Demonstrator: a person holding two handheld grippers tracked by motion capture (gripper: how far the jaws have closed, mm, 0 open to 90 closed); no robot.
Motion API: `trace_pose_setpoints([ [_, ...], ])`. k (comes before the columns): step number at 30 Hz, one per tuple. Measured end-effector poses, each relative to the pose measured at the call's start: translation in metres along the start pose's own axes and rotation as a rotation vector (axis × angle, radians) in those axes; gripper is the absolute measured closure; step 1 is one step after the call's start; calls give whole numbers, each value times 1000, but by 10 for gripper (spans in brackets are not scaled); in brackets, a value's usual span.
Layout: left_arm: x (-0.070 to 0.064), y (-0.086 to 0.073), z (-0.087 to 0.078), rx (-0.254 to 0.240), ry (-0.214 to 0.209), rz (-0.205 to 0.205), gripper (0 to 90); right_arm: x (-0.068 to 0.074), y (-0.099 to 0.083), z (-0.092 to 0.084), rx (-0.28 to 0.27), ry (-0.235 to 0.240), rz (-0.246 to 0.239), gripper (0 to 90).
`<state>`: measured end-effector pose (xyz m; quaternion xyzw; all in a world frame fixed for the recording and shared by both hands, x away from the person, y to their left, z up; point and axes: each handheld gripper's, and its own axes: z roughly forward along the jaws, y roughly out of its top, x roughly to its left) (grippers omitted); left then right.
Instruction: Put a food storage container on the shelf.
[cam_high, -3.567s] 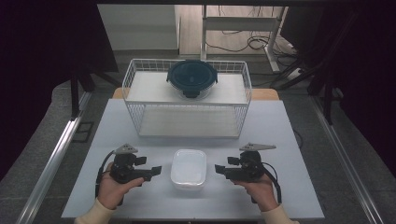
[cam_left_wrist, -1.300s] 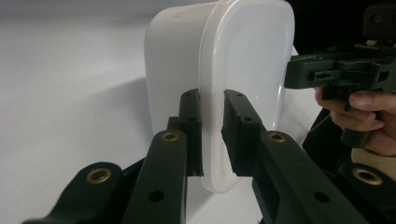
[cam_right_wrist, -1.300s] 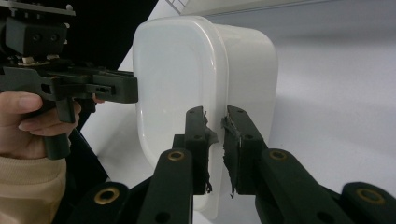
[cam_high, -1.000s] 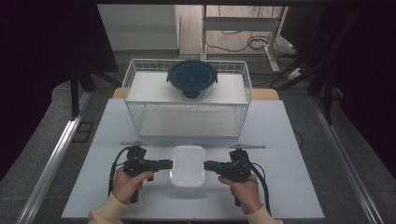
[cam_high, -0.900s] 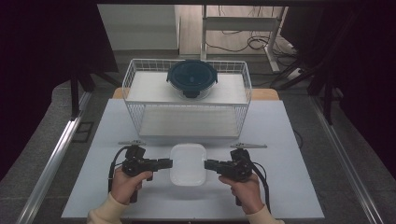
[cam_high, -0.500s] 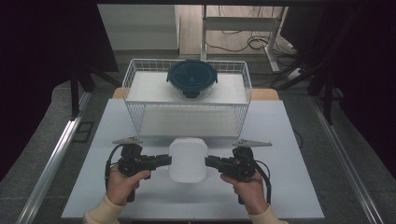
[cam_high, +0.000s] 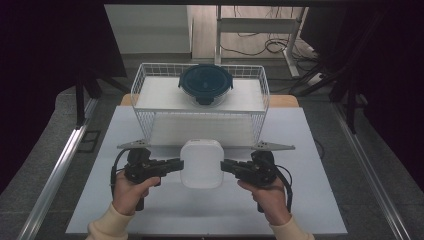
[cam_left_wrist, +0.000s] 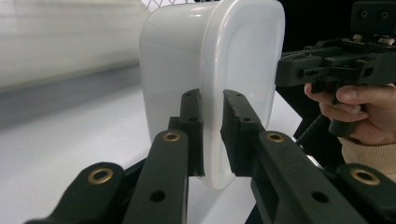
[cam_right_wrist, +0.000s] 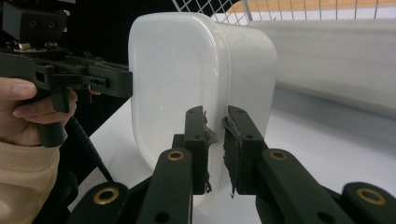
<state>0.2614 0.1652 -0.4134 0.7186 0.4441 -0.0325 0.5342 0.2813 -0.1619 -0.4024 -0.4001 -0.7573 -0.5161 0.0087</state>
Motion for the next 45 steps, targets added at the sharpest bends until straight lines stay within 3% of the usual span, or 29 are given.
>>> trace_pose_setpoints([
  [23,-23,65,-21,-70,20,91,791,16,68,-23,-43,-15,-84,791],
  [30,-29,91,-30,-93,43,120,790,21,95,-26,-60,-17,-110,791],
  [45,-37,159,-53,-124,48,143,788,34,164,-35,-93,-8,-157,792],
])
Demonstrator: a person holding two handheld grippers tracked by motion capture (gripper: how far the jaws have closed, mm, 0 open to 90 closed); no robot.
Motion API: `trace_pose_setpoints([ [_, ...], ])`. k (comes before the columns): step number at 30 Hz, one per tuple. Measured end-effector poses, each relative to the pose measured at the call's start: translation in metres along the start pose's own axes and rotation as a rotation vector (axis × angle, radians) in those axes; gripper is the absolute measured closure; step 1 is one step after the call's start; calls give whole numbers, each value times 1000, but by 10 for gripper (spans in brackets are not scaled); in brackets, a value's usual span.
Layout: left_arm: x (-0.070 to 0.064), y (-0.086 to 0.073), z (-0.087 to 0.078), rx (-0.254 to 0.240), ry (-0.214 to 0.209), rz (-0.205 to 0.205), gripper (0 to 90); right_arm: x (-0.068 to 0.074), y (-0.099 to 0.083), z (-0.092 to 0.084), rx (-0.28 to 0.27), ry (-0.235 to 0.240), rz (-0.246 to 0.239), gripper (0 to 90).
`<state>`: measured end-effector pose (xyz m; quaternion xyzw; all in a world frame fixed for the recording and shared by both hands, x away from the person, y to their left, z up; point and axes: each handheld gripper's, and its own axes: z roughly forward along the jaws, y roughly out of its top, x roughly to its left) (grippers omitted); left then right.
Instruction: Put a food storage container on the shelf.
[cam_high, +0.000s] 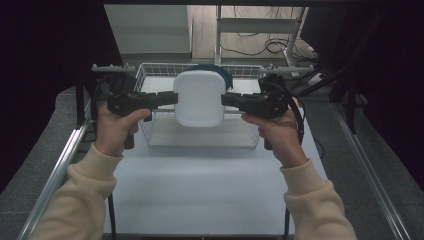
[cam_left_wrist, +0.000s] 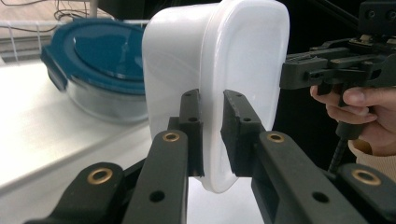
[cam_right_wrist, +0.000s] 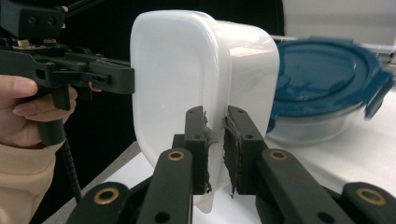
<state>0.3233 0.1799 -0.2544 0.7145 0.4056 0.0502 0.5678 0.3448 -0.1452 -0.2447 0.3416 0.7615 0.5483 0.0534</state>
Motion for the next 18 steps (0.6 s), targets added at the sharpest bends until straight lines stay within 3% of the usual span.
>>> trace_pose_setpoints([
  [10,15,40,7,11,-7,-31,788,-16,46,7,26,-12,23,792],
  [18,34,60,21,33,-22,-80,786,-32,64,15,36,-4,54,792],
])
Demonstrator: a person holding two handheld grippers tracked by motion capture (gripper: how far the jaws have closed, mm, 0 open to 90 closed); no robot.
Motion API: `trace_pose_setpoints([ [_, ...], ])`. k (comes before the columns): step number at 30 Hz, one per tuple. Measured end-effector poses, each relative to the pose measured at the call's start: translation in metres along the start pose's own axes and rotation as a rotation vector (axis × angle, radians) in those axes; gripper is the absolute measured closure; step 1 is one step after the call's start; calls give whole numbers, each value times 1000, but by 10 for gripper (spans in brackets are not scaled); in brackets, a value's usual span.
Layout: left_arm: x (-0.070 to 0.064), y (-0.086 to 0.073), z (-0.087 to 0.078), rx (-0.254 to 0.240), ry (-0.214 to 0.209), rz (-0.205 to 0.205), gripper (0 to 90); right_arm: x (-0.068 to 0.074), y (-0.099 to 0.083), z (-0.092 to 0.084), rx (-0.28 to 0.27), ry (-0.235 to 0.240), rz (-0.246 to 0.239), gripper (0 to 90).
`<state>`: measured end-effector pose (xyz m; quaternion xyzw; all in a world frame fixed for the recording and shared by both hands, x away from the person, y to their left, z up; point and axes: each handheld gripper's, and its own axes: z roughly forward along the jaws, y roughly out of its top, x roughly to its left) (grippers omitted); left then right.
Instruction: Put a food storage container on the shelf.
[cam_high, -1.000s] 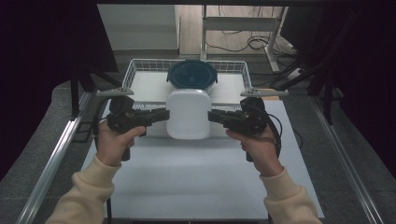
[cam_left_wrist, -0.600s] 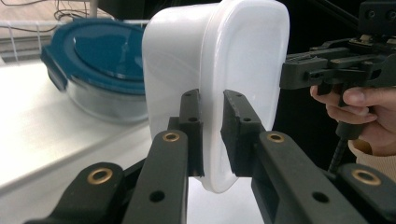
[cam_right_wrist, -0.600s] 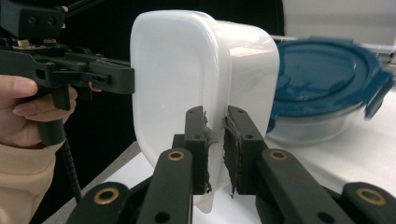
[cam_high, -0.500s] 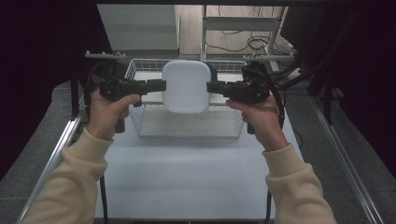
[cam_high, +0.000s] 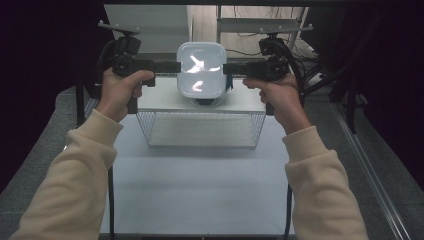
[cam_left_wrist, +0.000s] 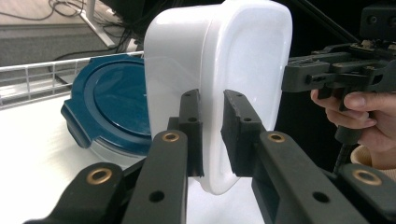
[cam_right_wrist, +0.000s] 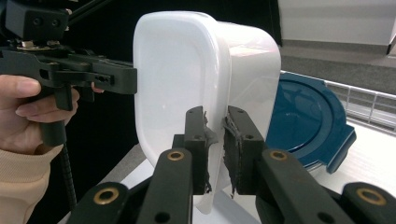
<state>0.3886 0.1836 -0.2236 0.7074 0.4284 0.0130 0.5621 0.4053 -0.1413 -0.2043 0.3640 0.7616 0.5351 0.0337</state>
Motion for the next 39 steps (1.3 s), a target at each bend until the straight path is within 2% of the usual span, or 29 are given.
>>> trace_pose_setpoints([
  [6,12,4,13,12,-4,-39,783,-14,5,8,21,-2,28,792],
  [12,21,8,21,33,-2,-58,783,-29,8,17,42,-1,59,791],
  [14,25,10,23,28,-6,-81,784,-31,9,19,47,-1,70,790],
  [19,37,19,28,35,-49,-143,790,-44,17,27,65,6,142,778],
  [21,44,24,31,43,-56,-175,788,-51,22,32,79,13,186,766],
  [23,50,28,35,48,-62,-213,778,-57,26,37,88,12,220,749],
  [24,57,30,40,48,-70,-252,768,-62,29,41,97,8,248,734],
  [25,57,30,40,48,-70,-252,763,-62,29,41,97,8,248,734],
  [28,69,33,47,46,-89,-309,755,-73,33,49,107,19,312,719],
  [32,81,33,52,36,-117,-353,747,-83,34,55,115,34,369,702],
  [34,83,32,54,33,-124,-362,743,-87,34,57,115,44,400,696],
  [39,89,30,59,37,-132,-378,720,-92,33,62,118,44,438,675],
])
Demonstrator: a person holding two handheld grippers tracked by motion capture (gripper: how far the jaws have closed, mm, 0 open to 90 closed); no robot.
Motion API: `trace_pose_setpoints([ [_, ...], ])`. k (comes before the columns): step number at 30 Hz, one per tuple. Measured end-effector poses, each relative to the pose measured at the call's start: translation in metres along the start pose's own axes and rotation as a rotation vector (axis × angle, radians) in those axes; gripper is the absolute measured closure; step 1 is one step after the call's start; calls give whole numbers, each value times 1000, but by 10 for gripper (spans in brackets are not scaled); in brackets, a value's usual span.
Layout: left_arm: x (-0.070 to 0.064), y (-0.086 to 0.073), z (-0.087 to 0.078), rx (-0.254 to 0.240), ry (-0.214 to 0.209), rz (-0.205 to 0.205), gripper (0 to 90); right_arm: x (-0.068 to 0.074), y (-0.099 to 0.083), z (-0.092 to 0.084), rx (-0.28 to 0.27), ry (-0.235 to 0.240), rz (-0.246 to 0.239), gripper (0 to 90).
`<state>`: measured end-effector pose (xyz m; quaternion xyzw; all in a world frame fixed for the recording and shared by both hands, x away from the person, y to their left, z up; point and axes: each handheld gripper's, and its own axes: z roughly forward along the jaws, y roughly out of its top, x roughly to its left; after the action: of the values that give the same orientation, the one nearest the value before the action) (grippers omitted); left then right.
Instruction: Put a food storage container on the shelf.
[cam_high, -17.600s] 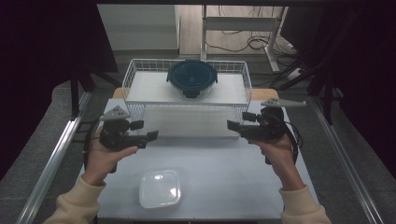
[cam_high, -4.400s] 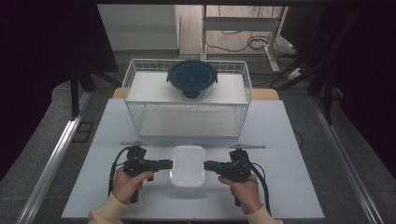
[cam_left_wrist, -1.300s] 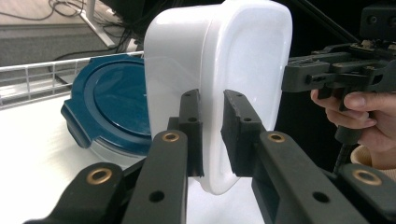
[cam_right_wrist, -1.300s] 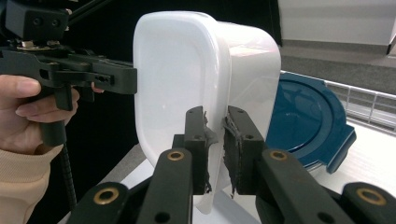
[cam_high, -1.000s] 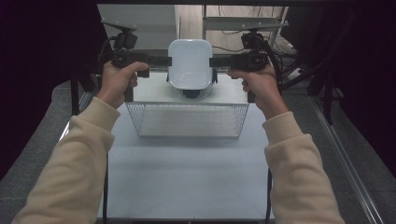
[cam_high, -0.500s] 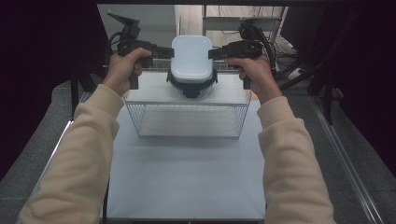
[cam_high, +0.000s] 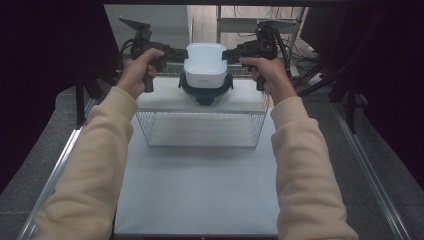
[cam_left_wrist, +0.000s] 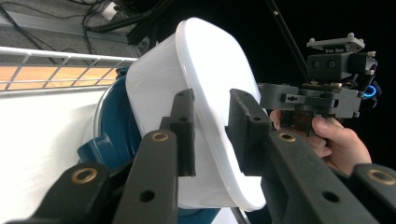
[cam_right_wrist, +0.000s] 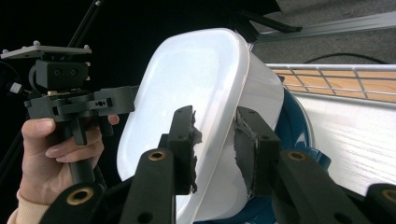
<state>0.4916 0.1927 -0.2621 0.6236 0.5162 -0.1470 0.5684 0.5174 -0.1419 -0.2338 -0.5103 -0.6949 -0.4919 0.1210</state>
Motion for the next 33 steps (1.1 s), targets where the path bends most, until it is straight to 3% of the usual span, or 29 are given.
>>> trace_pose_setpoints([
  [7,9,-3,4,-1,-31,-23,689,-5,0,2,18,5,19,649],
  [10,8,-3,5,0,-24,-17,657,-4,-1,2,10,3,18,637],
  [11,6,-4,6,5,-1,7,639,-4,-1,2,5,-2,10,604],
  [12,3,-5,6,-1,24,31,590,-3,-3,3,-8,-22,0,513],
  [14,-4,-9,3,-31,108,106,468,1,-6,-1,-44,-52,-38,395],
  [15,-9,-12,-1,-45,144,151,419,4,-7,-3,-60,-50,-52,369],
  [17,-16,-19,-8,-60,172,216,339,9,-11,-13,-98,-36,-104,329],
  [23,-34,-52,-38,-121,201,339,278,20,-41,-52,-164,-22,-280,294],
  [26,-40,-77,-53,-140,212,396,270,19,-63,-68,-184,-10,-337,289],
  [30,-41,-115,-66,-129,240,458,258,12,-97,-82,-191,-16,-403,284],
  [33,-37,-143,-73,-121,269,478,253,8,-121,-90,-193,-38,-443,282],
])
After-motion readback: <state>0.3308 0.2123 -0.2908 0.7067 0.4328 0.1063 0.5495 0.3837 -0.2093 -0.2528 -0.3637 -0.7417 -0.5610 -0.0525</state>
